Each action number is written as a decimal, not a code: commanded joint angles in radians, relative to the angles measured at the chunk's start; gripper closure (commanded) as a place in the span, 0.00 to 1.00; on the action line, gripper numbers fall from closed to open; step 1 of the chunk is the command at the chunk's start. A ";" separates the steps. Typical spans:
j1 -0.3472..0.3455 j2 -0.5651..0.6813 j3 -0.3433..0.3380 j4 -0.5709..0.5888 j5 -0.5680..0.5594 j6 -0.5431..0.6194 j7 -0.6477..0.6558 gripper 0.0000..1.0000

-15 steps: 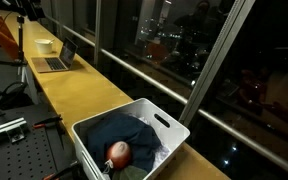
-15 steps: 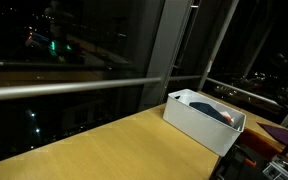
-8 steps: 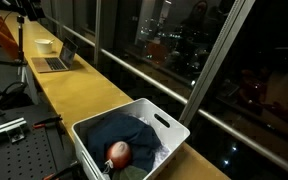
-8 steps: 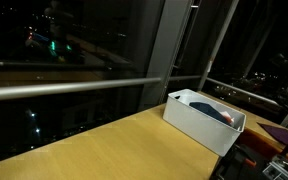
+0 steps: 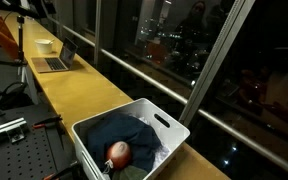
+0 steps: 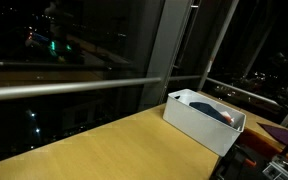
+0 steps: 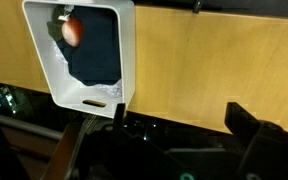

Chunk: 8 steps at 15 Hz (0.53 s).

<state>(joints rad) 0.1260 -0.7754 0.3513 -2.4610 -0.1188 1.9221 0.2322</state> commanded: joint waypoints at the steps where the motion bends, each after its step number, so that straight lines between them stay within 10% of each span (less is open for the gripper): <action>1: -0.031 0.095 -0.066 0.070 -0.064 0.066 -0.054 0.00; 8: -0.114 0.324 -0.184 0.152 -0.114 0.231 -0.092 0.00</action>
<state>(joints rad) 0.0281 -0.5561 0.2066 -2.3634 -0.2132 2.1054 0.1590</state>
